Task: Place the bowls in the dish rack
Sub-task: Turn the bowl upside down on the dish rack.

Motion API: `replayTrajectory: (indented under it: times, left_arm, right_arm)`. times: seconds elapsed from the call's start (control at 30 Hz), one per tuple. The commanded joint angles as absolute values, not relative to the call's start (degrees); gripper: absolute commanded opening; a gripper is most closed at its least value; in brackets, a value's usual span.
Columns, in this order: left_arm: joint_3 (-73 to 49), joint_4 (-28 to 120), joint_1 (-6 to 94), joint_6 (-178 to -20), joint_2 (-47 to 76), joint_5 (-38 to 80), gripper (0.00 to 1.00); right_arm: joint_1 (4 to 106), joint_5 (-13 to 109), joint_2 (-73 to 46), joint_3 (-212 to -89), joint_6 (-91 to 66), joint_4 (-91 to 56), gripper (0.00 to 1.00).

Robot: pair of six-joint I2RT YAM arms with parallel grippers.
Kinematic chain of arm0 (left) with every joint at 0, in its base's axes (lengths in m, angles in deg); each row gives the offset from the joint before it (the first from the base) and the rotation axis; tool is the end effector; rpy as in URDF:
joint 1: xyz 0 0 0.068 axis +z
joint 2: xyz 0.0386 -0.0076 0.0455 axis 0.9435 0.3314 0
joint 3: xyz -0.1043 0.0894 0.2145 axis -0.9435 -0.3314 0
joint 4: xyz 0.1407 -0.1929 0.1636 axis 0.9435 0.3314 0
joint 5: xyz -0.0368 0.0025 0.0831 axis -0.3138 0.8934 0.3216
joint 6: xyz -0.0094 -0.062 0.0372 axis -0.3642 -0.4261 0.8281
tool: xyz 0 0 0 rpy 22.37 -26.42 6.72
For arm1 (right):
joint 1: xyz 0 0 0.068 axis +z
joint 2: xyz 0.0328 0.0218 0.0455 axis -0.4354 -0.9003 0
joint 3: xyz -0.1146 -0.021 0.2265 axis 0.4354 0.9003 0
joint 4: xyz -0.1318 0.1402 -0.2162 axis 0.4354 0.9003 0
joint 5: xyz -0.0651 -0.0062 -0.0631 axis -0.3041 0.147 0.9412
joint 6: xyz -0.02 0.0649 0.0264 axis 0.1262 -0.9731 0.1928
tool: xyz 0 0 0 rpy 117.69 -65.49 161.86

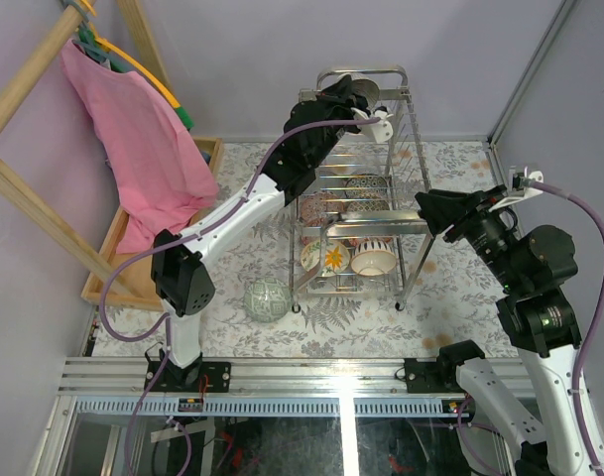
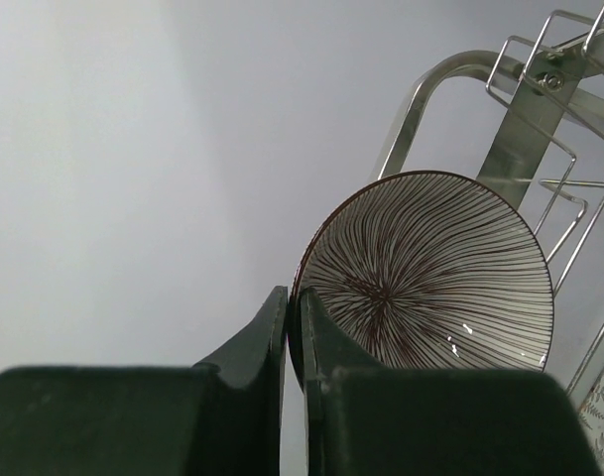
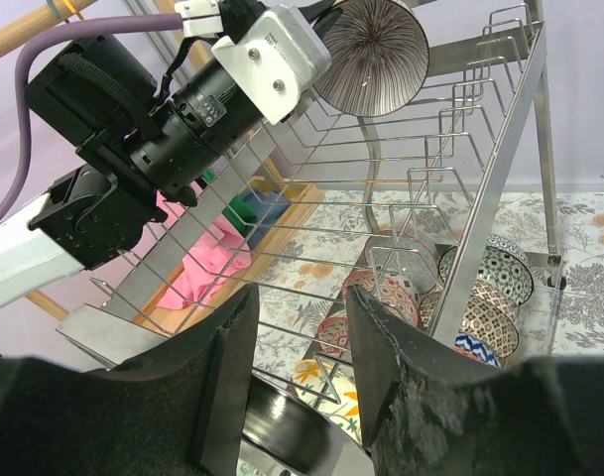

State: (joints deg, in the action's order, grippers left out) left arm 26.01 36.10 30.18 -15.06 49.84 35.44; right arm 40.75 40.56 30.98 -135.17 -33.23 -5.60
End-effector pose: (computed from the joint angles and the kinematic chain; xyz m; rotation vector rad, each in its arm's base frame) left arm 0.3956 -0.3284 0.4264 1.1084 0.8487 0.5442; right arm 0.1690 0.0609 0.4526 -0.0638 1.4213 0.7930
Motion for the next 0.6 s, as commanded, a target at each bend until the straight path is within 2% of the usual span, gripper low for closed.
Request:
replayTrajectory:
  times: [0.0, 0.3, 0.57]
  left_arm:
    - [24.3, 35.4, 25.6, -13.3, 48.5, 37.0, 0.05]
    - [27.6, 40.1, 25.2, -18.1, 48.9, 32.5, 0.14]
    - [30.3, 45.2, 25.4, -21.7, 49.1, 29.6, 0.18]
  right_arm:
    - [41.0, 37.2, 29.9, -132.2, -30.6, 4.9, 0.47]
    - [41.0, 37.1, 29.4, -132.3, -30.4, 4.3, 0.48]
    - [40.9, 36.8, 29.0, -131.2, -30.7, 3.3, 0.48]
